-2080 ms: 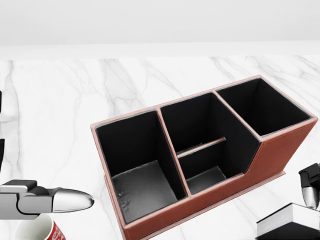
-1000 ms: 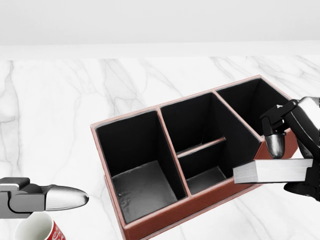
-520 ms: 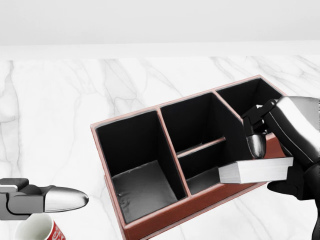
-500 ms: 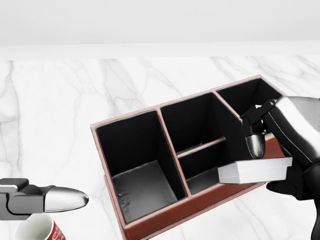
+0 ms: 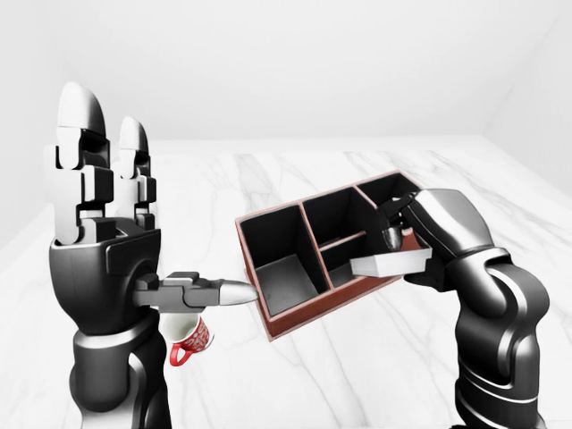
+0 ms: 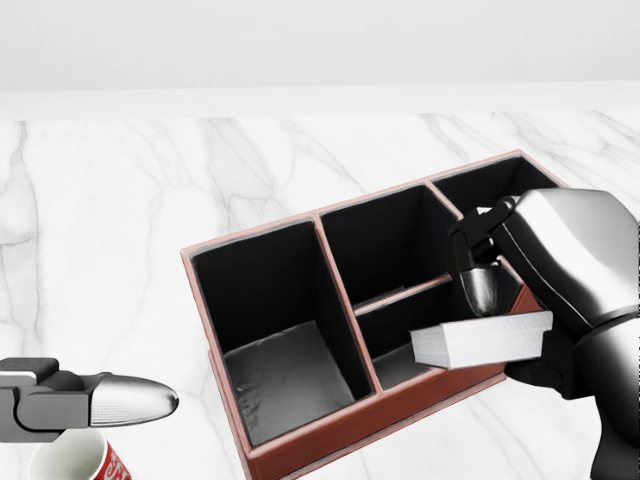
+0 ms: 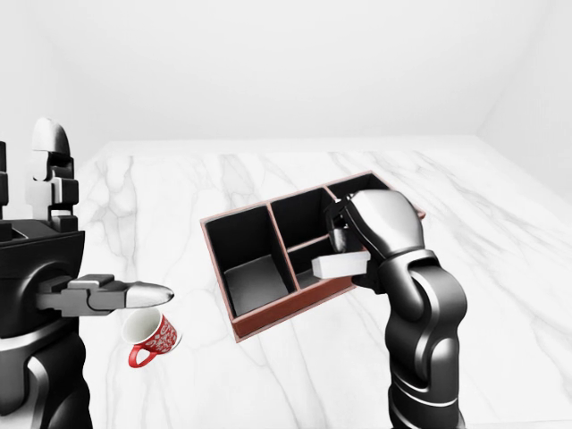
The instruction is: Pick up the book and place it in the back compartment of the caddy.
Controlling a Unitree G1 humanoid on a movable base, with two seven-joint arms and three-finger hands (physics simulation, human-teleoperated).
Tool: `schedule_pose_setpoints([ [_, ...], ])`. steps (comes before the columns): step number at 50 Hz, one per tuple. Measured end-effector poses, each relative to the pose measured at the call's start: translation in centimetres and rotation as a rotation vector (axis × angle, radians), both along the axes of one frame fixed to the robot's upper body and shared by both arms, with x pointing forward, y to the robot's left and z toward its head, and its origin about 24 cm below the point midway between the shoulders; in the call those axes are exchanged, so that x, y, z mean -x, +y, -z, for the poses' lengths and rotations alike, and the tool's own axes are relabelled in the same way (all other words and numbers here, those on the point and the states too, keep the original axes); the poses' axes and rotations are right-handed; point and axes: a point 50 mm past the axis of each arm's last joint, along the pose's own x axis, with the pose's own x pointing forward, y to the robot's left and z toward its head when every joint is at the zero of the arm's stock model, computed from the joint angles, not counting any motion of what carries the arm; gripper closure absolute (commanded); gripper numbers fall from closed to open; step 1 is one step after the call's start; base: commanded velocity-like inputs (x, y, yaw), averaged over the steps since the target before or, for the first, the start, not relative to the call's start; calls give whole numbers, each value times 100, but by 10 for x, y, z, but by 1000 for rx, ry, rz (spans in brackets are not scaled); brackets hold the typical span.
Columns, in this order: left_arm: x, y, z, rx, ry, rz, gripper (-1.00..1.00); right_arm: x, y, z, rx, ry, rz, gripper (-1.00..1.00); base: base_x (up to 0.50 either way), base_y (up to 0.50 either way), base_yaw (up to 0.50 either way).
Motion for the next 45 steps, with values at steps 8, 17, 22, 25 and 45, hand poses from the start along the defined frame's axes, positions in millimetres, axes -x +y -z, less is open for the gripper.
schedule_pose_setpoints([
  [8,0,0,0,0,-2,1,-100,-1,5,-1,3,-8,-12,100,0,0,0],
  [17,-1,0,0,0,-1,3,-100,-4,11,-3,6,-14,-27,100,0,0,0],
  [22,-1,0,0,1,-2,3,-100,-5,14,-5,8,-21,-35,100,0,0,0],
  [25,-1,0,-1,1,-3,3,-100,-6,16,-5,8,-22,-39,100,0,0,0],
  [45,0,1,-3,3,-16,2,-100,-10,23,-8,4,-27,-64,100,0,0,0],
])
